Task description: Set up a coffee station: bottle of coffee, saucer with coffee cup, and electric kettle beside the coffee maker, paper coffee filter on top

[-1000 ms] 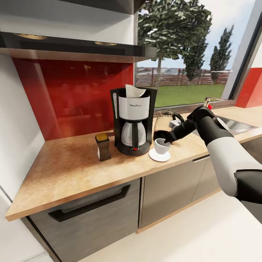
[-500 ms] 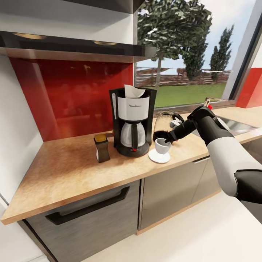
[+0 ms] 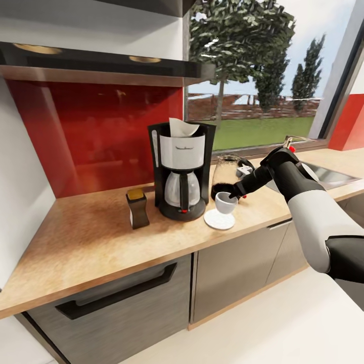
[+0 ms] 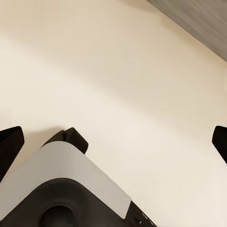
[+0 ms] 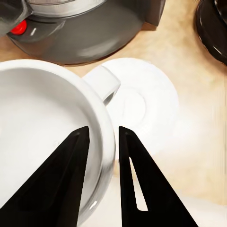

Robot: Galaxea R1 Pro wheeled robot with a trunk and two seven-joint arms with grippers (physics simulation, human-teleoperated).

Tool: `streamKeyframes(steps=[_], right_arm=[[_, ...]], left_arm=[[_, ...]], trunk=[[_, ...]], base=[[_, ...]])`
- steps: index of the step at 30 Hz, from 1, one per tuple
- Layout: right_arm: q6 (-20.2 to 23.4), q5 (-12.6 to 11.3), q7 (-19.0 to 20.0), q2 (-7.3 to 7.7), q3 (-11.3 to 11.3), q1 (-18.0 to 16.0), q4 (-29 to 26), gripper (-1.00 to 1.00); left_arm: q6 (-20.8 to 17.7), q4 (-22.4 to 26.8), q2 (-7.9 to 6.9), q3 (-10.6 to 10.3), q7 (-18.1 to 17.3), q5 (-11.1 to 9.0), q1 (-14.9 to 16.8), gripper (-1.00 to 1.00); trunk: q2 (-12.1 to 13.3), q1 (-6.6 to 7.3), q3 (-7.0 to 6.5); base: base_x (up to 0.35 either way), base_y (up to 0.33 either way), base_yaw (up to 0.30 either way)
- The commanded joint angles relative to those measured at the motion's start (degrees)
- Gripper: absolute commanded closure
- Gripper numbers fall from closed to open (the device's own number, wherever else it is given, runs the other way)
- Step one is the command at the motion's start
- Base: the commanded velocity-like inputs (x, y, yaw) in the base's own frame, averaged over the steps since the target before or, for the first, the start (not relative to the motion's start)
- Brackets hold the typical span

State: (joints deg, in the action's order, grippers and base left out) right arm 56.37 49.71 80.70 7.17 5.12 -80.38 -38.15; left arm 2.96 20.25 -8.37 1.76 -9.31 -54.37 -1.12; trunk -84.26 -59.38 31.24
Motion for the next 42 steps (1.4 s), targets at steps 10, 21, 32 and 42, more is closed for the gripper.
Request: streamKeyframes(steps=[10,21,32,42], right_arm=[[0.5,0.5,0.6,0.04,0.2,0.0,-0.1,1.0],[0.5,0.5,0.6,0.04,0.2,0.0,-0.1,1.0],[0.5,0.5,0.7,0.04,0.2,0.0,-0.1,1.0],[0.5,0.5,0.7,0.04,0.2,0.0,0.0,1.0]], left_arm=[[0.0,0.1,0.02,0.2,-0.3,-0.3,0.0,-1.0],[-0.1,0.1,0.02,0.2,-0.3,-0.3,0.0,-1.0],[-0.1,0.1,0.02,0.2,-0.3,-0.3,0.0,-1.0],[-0.1,0.1,0.02,0.2,-0.3,-0.3,0.0,-1.0]], trunk=[[0.0,0.0,0.05],[-4.0,-2.2,1.84],[-8.4,-4.62,3.82],[-11.7,-6.37,5.26]], base=[[0.009,-0.006,0.0],[0.0,0.0,0.0],[0.0,0.0,0.0],[0.0,0.0,0.0]])
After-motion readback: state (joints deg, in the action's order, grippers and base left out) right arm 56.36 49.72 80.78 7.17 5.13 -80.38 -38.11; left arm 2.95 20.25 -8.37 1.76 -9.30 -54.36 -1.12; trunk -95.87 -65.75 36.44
